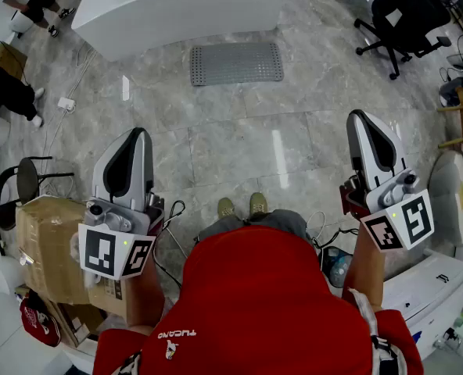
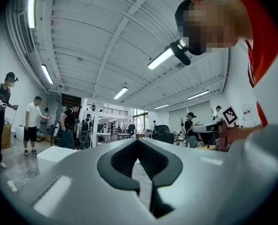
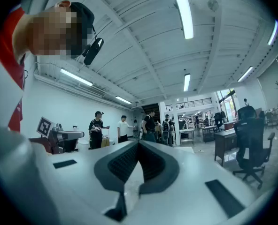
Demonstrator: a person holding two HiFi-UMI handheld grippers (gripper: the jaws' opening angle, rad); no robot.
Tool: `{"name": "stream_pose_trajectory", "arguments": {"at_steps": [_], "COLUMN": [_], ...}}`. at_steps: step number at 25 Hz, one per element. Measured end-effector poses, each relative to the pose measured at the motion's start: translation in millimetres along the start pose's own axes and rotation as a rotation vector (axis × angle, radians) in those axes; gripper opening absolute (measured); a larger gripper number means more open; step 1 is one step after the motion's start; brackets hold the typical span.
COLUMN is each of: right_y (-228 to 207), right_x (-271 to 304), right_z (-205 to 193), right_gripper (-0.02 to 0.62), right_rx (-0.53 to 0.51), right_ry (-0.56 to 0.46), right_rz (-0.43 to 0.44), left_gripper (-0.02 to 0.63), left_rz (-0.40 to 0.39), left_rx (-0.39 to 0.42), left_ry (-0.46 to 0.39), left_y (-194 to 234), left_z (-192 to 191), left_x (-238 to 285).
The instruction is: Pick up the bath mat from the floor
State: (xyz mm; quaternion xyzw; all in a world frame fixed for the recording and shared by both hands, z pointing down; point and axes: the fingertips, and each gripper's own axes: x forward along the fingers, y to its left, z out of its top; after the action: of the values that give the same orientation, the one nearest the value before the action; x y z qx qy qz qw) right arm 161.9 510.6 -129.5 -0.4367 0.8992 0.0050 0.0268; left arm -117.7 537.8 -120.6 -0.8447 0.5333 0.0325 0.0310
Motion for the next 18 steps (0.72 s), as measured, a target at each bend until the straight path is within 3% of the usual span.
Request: {"name": "stream_pose_trajectory", "arguments": {"at_steps": [18], "right_y": [-11.7], "right_x": [-0.4], "right_z": [5.3], "right_gripper": [0.002], "right_rx": [0.061], "right_ry": [-0.044], "right_rz": [0.044], "left_gripper": [0.005], "left_rz": [0.021], "left_rx": [0.009], "left_ry": [0.006], "left_y": [-6.1], "left_z": [3.8], "left_x": [7.4]}}
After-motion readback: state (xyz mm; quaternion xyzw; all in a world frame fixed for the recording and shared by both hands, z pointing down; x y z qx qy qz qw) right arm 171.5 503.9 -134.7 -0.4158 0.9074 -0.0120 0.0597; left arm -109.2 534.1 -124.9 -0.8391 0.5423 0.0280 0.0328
